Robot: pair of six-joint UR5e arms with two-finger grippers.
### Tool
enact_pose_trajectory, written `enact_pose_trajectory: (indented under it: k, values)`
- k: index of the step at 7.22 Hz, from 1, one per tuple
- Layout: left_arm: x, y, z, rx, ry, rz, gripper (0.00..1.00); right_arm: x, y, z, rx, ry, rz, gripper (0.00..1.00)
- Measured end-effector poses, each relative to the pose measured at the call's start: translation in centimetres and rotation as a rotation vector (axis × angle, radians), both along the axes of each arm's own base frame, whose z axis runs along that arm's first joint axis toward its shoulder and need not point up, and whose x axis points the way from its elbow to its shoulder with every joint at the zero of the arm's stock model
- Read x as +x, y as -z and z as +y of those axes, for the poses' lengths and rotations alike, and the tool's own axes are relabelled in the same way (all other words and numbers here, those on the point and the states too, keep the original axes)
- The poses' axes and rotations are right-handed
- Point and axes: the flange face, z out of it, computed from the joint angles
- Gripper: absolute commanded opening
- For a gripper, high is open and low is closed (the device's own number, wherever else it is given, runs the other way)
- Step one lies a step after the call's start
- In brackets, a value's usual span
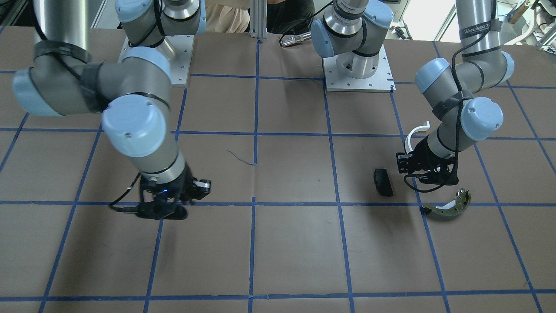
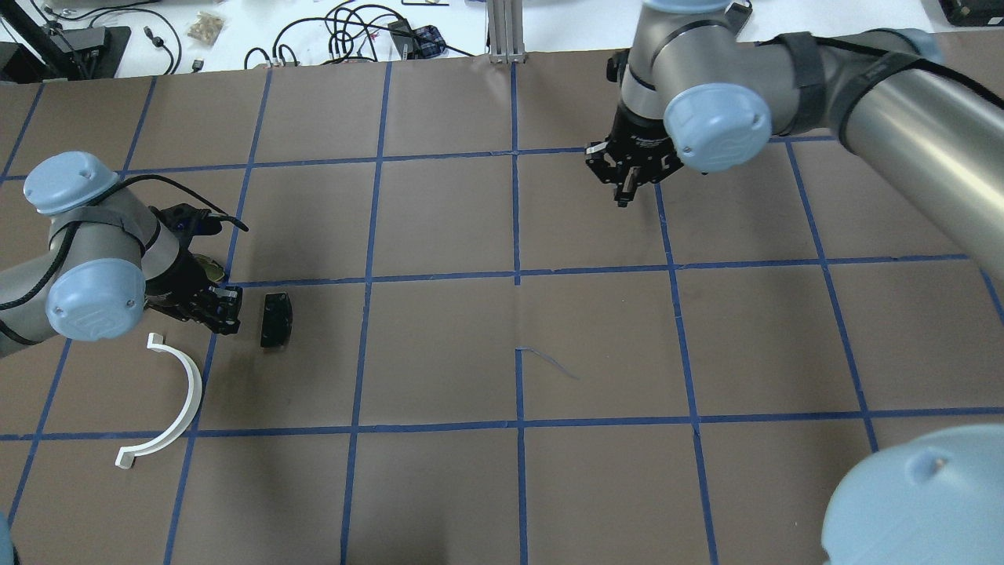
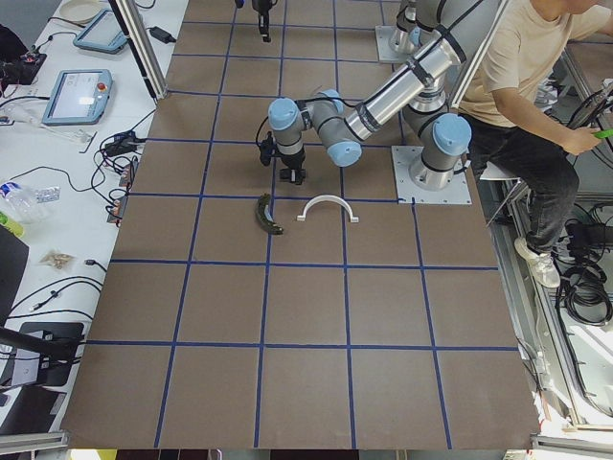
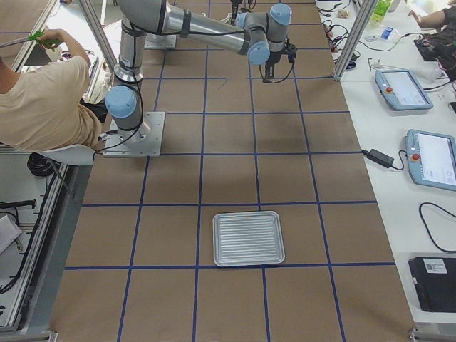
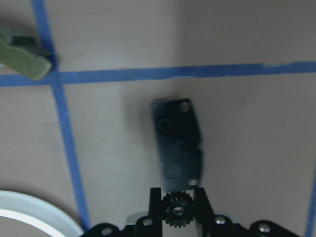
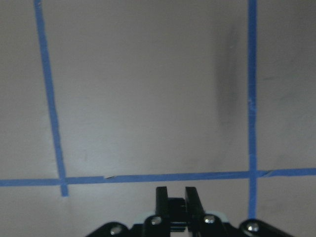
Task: Place bearing gear from tray to pile
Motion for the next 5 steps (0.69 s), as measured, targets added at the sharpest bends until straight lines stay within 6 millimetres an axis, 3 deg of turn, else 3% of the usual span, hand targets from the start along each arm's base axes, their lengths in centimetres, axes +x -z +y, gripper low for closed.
enact_pose_trajectory:
  k: [1,3,5]
  values:
    - [0.1,0.3,0.1,0.001,0.007,0.003,1.0,4.4,1.2,1.7,0.02,0.015,-0.025,0.0]
    - [0.1,0.1,0.0,-0.006,0.019,0.002,1.0,11.3,4.4,3.9,0.025,0.05,-0.069,0.0]
    - [-0.6,-2.1,-0.8,-0.048,0.028,-0.018,1.0,15.1,8.3,5.1,0.029,0.064,-0.075,0.0]
